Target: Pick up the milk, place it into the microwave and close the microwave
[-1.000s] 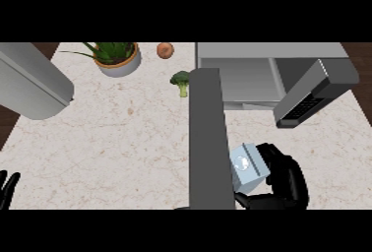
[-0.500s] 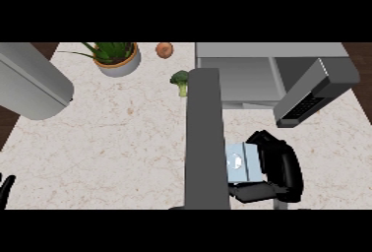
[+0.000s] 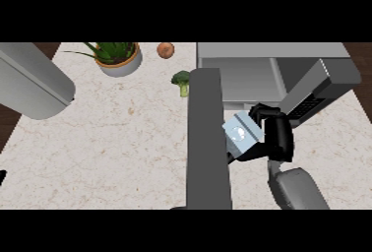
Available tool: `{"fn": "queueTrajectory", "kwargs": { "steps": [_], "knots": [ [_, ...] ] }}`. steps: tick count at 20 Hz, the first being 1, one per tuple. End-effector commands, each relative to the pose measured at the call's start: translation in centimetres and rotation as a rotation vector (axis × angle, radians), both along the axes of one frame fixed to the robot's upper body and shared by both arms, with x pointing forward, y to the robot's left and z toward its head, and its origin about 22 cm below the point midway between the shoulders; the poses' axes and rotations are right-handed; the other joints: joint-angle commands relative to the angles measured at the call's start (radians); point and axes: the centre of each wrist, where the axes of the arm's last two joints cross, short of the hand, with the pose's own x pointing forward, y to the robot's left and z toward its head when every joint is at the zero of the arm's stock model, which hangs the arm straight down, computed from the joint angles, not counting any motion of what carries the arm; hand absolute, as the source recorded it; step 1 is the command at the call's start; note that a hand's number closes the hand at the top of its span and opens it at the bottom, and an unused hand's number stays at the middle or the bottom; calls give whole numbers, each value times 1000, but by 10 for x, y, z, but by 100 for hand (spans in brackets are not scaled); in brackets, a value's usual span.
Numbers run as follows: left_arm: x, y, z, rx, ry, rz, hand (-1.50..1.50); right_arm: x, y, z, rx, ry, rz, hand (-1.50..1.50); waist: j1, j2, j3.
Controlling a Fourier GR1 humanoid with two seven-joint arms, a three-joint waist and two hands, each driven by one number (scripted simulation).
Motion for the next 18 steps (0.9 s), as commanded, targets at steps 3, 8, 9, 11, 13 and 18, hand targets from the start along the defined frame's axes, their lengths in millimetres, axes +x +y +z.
{"fn": "queueTrajectory", "kwargs": {
  "steps": [3, 8, 9, 11, 13, 18],
  "knots": [
    [7, -5, -10, 9, 10, -14, -150, 49, 21, -7, 33, 75, -81, 150, 18, 6, -3],
    [23, -6, -21, -4, 27, -9, -150, 63, 17, -38, 30, 77, -87, 150, 17, 7, -3],
    [3, 11, -14, -4, 23, -23, -150, 77, 1, -32, 42, 65, -85, 150, 23, 7, -3],
    [4, -4, -9, 1, 26, -27, -150, 92, -11, -25, 9, 49, -94, 150, 37, 12, -2],
    [19, 12, -10, 5, 12, -27, -150, 80, -18, -50, -19, 3, -97, 150, 40, 18, -2],
    [12, 18, -18, -12, 16, -36, -150, 99, -7, -36, -97, -55, -121, 150, 46, 17, -2]
  ]
}}
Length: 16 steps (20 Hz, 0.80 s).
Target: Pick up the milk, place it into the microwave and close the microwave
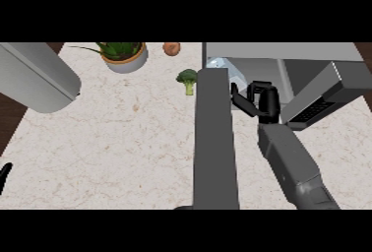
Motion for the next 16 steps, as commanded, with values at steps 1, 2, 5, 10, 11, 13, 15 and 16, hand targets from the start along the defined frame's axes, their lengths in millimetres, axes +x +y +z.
{"fn": "queueTrajectory", "kwargs": {
  "steps": [1, 2, 5, 10, 11, 13, 15, 16],
  "knots": [
    [-10, 5, -9, -1, -8, -3, -150, 15, 5, 11, -56, -50, -27, 150, 17, 4, 0],
    [-3, 21, -1, -9, -15, 0, -150, 13, 20, 7, -67, -64, -39, 150, 10, 3, 0],
    [6, 0, 2, -1, -12, -3, -150, 27, 4, 24, -118, -64, -32, 150, 16, 7, 0],
    [12, 1, -4, -7, 1, -35, -150, 28, 17, 24, -370, -108, -114, 150, 29, 14, -1],
    [18, 5, -5, -2, -19, -14, -150, 29, 1, 24, -388, -109, -133, 150, 31, 19, 0],
    [7, 8, -5, -18, 1, -25, -150, 31, -6, 27, -471, -127, -146, 150, 34, 15, 0],
    [6, 9, -3, 5, -11, -24, -150, 37, 3, 36, -529, -137, -190, 150, 46, 17, 0],
    [30, 2, -1, -2, -14, -10, -150, 39, 3, 39, -541, -125, -206, 150, 33, 21, 0]
  ]
}}
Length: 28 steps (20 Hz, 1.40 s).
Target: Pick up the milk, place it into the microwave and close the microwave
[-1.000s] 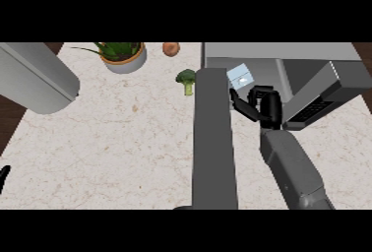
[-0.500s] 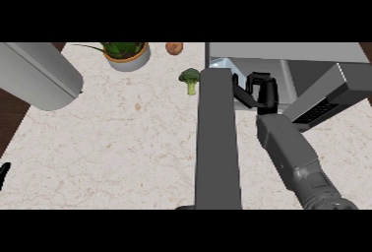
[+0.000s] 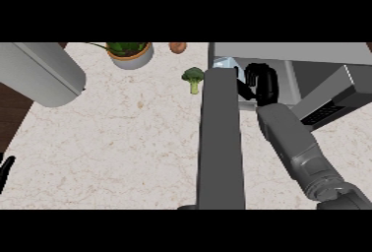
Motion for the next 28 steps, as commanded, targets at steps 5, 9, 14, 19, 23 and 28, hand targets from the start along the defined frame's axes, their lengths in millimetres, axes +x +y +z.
{"fn": "queueTrajectory", "kwargs": {
  "steps": [5, 9, 14, 19, 23, 28],
  "knots": [
    [10, 2, 0, 16, -17, -24, -150, 8, -11, 11, -99, -39, -201, 150, 22, 14, 1],
    [12, 2, 6, 16, -14, -30, -150, 9, -35, 15, -76, -19, -257, 150, 27, 15, 3],
    [16, 3, -1, 8, -20, -51, -150, 2, -53, 6, -77, 0, -296, 150, 37, 25, 3],
    [26, 0, -1, 12, -9, -62, -150, 3, -63, 10, -89, 17, -305, 150, 48, 32, 4],
    [33, -3, -5, 3, -8, -62, -150, -4, -76, 1, -118, 59, -372, 150, 57, 42, 4],
    [38, -9, -4, -6, 17, -58, -150, -8, -66, -8, -172, 65, -326, 150, 52, 29, 5]
  ]
}}
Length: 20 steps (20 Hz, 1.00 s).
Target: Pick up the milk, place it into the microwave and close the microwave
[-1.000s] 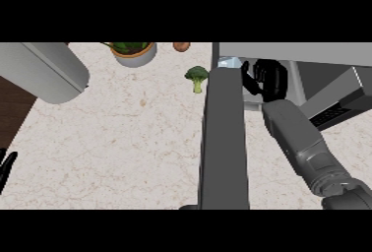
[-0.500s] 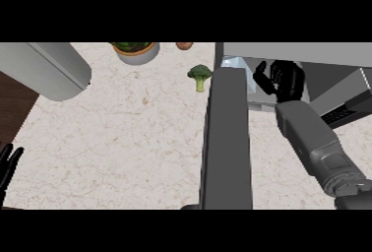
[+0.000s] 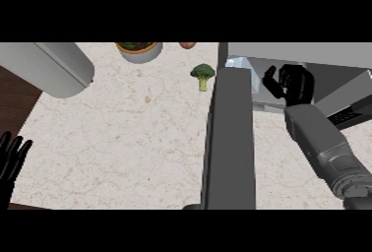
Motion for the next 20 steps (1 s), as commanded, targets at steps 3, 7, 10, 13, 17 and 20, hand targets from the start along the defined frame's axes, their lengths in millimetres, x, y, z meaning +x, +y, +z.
{"fn": "queueTrajectory", "kwargs": {
  "steps": [3, 7, 10, 13, 17, 20],
  "knots": [
    [1, 4, 1, 10, 2, -6, -150, -5, -3, -8, -92, 34, 18, -150, 26, 4, 0],
    [14, 1, 0, 12, -6, 1, -150, 4, 7, 5, -78, -17, 6, -150, 15, 8, 1],
    [17, 2, -3, 10, 15, -9, -150, 2, 18, -1, -93, -40, 6, -150, 8, 5, 1],
    [16, -3, -4, 21, 6, -12, -150, 5, 22, 3, -103, -28, 24, -150, 22, 5, 1],
    [19, -1, -6, 17, 13, -4, -150, 4, 33, 0, -100, 0, 51, -150, 14, 0, -1],
    [20, 1, -5, 18, 9, -34, -150, 7, 29, 6, -92, -7, 39, -150, 11, -1, 0]
  ]
}}
